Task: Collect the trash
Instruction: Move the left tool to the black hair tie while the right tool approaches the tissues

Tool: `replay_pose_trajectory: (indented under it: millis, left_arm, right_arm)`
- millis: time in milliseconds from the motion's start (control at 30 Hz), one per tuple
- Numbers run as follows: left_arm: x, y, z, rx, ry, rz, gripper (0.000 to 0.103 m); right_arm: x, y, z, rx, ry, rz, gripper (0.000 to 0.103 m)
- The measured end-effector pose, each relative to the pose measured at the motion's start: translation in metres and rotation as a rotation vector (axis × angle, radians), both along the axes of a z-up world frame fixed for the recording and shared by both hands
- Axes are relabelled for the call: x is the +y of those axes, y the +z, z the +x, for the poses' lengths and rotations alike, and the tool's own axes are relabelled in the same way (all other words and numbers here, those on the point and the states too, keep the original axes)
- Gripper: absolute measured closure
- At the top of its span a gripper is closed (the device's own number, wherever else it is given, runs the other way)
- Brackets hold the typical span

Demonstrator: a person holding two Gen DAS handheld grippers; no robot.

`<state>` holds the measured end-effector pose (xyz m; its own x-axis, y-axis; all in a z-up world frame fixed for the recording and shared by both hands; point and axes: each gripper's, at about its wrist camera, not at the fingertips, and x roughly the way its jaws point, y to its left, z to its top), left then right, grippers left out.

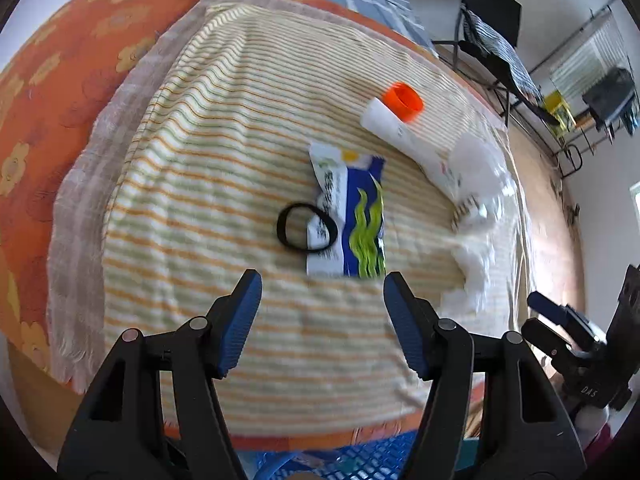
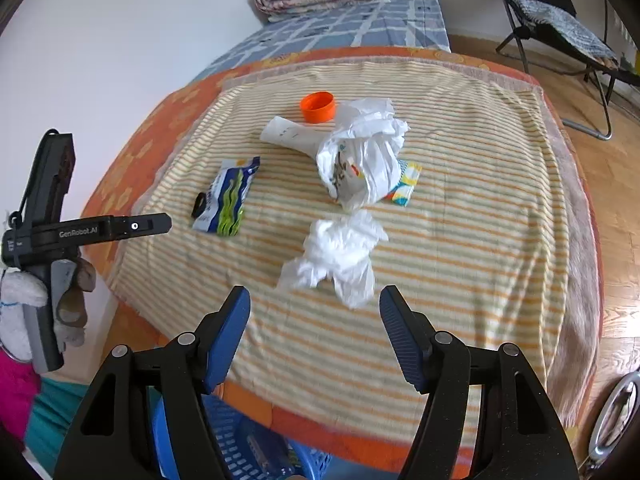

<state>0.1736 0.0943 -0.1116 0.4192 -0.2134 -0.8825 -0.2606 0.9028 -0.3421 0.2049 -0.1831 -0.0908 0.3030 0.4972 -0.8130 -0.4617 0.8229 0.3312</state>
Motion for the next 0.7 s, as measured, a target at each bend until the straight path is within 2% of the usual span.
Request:
replay_pose_trajectory:
  millis: [267,400,533,700]
  left_arm:
    - [0.008,-0.017,0.027,0.038,0.043,-0.026,0.038]
    - [0.001,-0.022,0.037,0.052,0.021,0.019,0.038]
    - [0.002,-0.030,0.044,0.066,0.031,0.016,0.038]
    - [0.002,-0.033,0.047,0.069,0.025,0.042,0.051]
  right_arm:
    - [0.004,-0.014,0.034,0.087,-0.068,0.039,0.036]
    - [0.005,-0.026,0.039,0.120,-0.080,0.030,0.036]
    - [0.002,-0.035,0.043,0.148,-0.104,0.033,0.036]
    - [0.003,-0.041,0.049,0.174,-0.127,0.045,0.036]
